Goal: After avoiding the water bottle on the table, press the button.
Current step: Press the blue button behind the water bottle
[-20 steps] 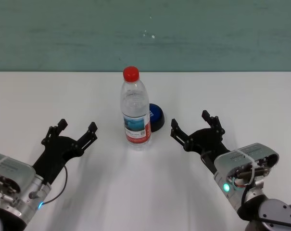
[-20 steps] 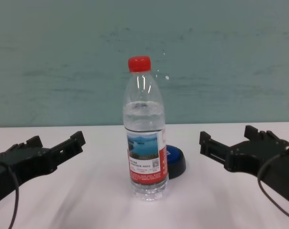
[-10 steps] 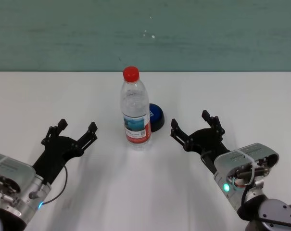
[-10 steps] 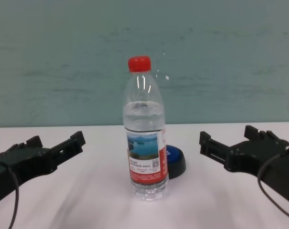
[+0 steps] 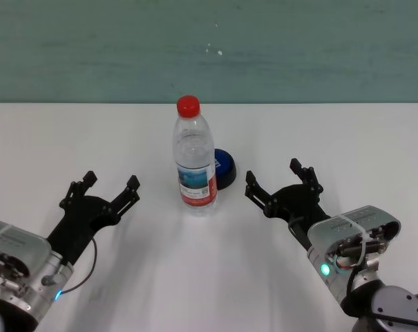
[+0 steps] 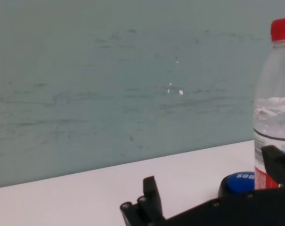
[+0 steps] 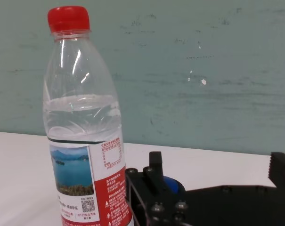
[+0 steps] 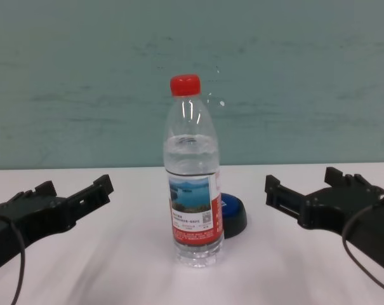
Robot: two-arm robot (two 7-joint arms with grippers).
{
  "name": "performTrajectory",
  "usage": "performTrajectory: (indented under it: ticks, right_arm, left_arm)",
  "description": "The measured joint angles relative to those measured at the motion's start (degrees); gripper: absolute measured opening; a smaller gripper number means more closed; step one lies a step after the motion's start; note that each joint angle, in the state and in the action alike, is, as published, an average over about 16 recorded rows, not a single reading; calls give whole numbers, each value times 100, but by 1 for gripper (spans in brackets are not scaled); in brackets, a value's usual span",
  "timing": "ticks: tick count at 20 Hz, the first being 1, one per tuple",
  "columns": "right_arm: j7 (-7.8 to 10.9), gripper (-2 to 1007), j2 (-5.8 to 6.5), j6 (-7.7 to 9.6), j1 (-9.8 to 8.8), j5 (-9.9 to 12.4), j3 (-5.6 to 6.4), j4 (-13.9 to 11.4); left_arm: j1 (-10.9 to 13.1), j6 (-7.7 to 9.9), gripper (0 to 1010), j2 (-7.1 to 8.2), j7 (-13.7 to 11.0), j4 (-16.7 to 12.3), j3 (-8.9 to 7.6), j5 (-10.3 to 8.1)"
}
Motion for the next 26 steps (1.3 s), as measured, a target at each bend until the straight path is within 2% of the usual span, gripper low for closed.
performTrajectory:
  ticks: [26]
  right_arm:
    - [0,1004,0,0,0,0,0,0]
  left_arm:
    - [2,-2,1010,2,-8,0,0,-7]
